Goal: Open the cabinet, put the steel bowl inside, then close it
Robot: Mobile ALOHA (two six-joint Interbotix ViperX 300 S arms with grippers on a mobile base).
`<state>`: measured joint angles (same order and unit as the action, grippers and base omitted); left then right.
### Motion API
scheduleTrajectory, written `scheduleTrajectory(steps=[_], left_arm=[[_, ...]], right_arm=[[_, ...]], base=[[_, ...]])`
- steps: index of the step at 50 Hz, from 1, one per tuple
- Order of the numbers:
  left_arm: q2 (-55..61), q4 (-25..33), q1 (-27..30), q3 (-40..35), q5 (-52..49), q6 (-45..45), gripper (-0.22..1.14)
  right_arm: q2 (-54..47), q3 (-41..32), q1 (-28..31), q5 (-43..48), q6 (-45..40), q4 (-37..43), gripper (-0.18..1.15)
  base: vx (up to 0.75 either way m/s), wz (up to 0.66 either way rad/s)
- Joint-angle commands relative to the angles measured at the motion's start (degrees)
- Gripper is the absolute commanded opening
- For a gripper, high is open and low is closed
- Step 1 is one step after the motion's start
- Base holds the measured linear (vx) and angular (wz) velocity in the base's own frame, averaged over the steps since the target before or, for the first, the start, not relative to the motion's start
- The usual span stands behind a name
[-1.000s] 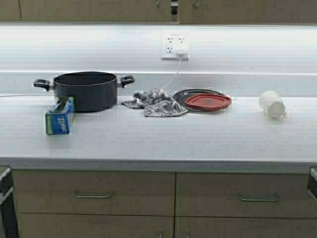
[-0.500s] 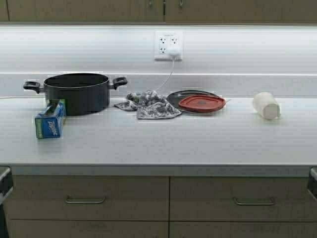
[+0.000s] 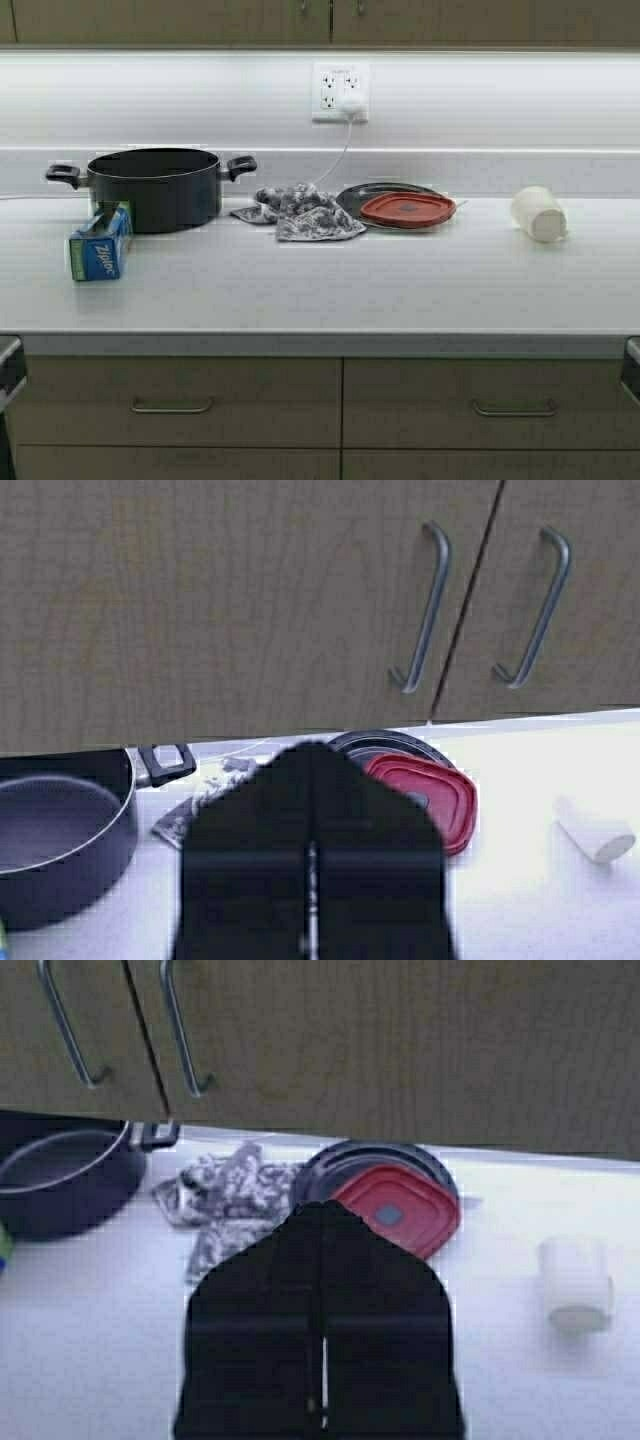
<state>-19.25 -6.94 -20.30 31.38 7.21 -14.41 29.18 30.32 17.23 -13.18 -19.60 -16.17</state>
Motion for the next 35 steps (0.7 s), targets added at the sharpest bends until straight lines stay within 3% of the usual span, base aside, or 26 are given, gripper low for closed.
scheduleTrajectory(steps=[1, 35], left_arm=[[-0.3, 0.1, -0.2, -0.6, 0.5, 0.1, 0.04], [-0.6, 0.1, -0.2, -0.4, 0.5, 0.1, 0.04]], right_arm=[[0.0, -0.7, 0.1, 0.3, 0.1, -0.1, 0.07], [0.2, -0.6, 0.1, 0.3, 0.1, -0.1, 0.07]], base=[[0.00, 0.00], [0.00, 0.00]])
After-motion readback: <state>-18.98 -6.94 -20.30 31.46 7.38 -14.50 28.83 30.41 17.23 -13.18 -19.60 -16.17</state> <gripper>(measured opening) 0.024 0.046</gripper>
